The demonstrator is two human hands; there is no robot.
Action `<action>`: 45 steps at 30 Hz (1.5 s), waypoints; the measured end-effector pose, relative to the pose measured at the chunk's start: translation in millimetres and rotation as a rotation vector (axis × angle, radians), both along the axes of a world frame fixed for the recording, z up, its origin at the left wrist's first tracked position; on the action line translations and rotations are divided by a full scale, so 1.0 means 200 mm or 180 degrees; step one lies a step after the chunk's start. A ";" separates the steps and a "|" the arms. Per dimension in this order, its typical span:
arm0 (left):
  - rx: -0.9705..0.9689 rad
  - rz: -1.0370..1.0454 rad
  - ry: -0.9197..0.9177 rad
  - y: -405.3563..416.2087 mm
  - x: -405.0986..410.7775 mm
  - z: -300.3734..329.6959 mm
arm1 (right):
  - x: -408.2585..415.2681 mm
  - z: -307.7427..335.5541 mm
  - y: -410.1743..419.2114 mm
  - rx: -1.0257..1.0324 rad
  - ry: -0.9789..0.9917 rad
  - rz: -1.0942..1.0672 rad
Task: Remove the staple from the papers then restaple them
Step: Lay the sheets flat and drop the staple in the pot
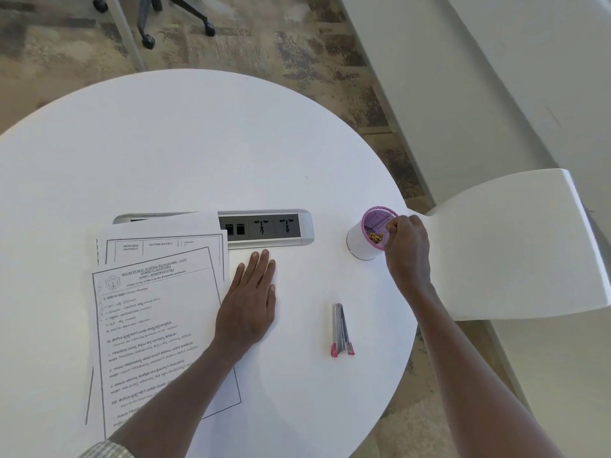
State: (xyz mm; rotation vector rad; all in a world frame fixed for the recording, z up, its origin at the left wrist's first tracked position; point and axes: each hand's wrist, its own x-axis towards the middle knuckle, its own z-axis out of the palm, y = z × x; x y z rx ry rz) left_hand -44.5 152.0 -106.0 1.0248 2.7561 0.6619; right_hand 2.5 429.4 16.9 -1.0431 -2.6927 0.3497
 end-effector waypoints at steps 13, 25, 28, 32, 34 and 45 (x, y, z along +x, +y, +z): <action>-0.0006 -0.0011 0.0011 0.00 0.00 0.00 | -0.01 0.01 0.00 0.0004 -0.0108 0.0028; 0.0007 -0.0009 -0.0020 0.00 0.01 -0.01 | 0.00 0.00 -0.11 0.0037 0.0315 -0.0019; -0.0052 -0.0031 -0.0075 -0.01 0.00 0.00 | 0.03 0.01 -0.20 -0.0028 0.0529 0.0147; -0.0150 -0.0113 -0.0207 -0.01 -0.01 0.03 | 0.07 0.01 -0.39 -0.0256 0.0576 0.0458; -0.0172 -0.0208 -0.0282 -0.01 -0.02 0.05 | 0.10 -0.02 -0.49 -0.0404 0.0498 0.0537; 0.0325 0.1819 -0.0427 -0.59 -0.10 0.28 | 0.02 -0.20 -0.96 -0.2011 -0.0279 0.0559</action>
